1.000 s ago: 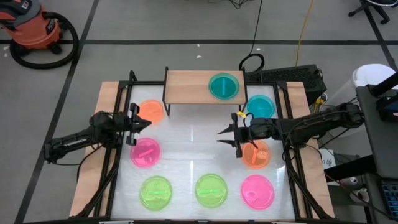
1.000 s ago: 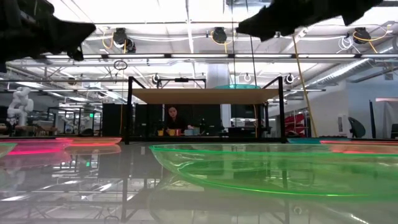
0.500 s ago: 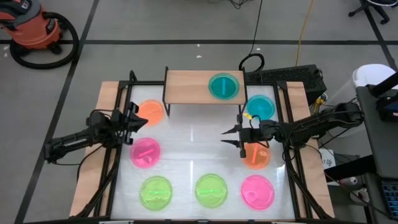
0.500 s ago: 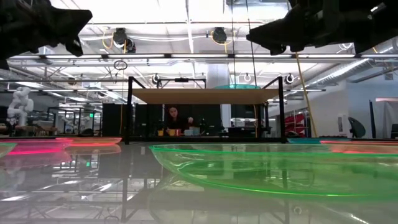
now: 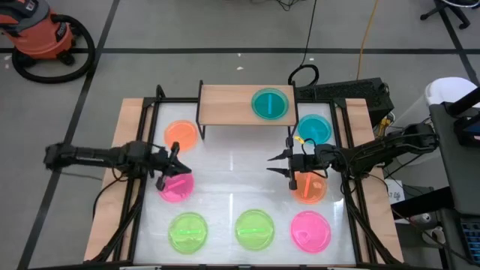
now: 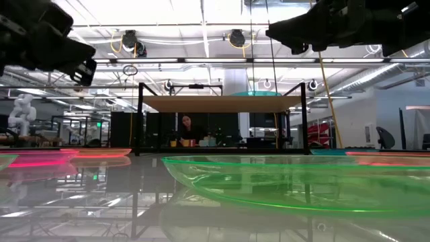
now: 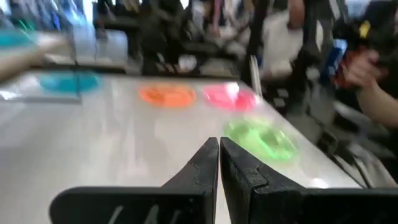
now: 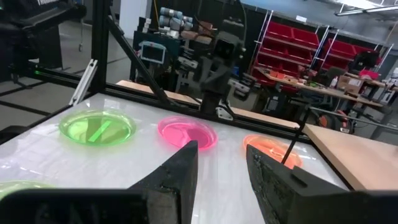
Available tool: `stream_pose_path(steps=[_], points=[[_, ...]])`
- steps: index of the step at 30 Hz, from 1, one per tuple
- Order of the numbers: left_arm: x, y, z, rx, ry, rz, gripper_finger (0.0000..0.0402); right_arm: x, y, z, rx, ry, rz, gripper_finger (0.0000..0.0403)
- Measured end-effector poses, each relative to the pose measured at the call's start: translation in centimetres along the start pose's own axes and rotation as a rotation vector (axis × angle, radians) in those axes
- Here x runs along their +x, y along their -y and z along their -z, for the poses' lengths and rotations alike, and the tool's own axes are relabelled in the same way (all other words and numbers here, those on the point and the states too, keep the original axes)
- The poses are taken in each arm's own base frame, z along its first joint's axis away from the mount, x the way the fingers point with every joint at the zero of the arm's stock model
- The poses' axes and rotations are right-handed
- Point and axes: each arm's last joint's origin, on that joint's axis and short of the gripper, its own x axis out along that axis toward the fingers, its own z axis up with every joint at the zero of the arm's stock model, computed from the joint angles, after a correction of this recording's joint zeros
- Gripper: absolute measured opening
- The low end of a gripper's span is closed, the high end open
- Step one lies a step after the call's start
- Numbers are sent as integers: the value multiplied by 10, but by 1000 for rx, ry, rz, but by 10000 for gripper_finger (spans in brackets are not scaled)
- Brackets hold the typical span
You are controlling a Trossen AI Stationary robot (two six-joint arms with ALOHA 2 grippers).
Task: Place and stack plates onto a shelf
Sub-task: Stack the left green transparent plate on the blue transparent plate on the shelf
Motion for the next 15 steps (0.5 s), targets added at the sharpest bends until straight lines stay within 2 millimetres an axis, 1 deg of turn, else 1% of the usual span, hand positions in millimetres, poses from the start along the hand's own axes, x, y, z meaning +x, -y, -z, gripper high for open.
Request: stream_pose_path(steps=[3,5,8,11,13,15], points=[[13,15,-20,0,-109,52,21,0,0,0,1,-1,2,118],[25,28,-35,45,-180,56,21,0,0,0,6,-1,3,118],[45,46,-48,139,-340,50,21,0,0,0,29,-1,2,118],[68,59,-48,173,-483,73,30,0,0,0,48,-3,0,118],[83,66,-46,140,-536,106,52,0,0,1,50,-6,-2,118],[97,70,-37,93,-605,137,85,0,-2,1,49,-13,-11,118]])
